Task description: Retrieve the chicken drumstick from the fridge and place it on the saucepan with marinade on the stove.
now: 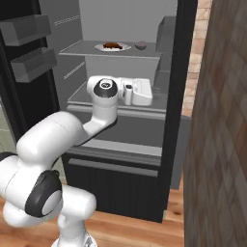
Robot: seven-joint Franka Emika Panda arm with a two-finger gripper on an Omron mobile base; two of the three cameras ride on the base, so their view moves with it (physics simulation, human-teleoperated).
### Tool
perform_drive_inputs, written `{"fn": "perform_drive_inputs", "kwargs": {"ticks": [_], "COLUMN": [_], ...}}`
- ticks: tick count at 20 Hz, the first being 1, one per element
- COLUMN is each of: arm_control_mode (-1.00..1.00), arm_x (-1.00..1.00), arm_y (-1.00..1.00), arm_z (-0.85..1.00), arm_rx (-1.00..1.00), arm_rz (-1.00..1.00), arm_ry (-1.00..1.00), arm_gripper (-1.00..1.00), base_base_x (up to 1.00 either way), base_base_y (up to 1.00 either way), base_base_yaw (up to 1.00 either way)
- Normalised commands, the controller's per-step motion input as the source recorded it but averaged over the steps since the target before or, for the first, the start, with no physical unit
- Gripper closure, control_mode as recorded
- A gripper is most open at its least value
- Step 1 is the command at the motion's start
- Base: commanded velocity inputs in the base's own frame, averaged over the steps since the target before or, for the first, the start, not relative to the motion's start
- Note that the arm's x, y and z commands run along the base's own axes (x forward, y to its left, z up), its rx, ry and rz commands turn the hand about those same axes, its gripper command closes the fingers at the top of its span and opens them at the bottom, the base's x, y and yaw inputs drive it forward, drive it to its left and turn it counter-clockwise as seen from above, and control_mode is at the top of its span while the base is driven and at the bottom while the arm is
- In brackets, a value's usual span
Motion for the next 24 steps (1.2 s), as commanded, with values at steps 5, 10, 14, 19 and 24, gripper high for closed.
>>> {"fn": "perform_drive_inputs", "kwargs": {"ticks": [5, 10, 14, 19, 24], "arm_control_mode": [-1.0, -1.0, -1.0, -1.0, -1.0], "arm_x": [0.0, -0.01, -0.11, -0.09, -0.17], "arm_y": [-0.2, 0.14, 0.46, 0.63, 0.51], "arm_z": [-0.03, -0.06, -0.06, 0.0, 0.28], "arm_rx": [0.0, 0.0, 0.0, 0.0, 0.01], "arm_rz": [0.05, 0.04, 0.08, 0.14, 0.18], "arm_ry": [-0.02, 0.0, 0.0, 0.04, 0.08], "arm_gripper": [-1.0, -1.0, -1.0, -1.0, -1.0], "base_base_x": [0.0, 0.0, 0.0, 0.0, 0.0], "base_base_y": [0.0, 0.0, 0.0, 0.0, 0.0], "base_base_yaw": [0.0, 0.0, 0.0, 0.0, 0.0]}}
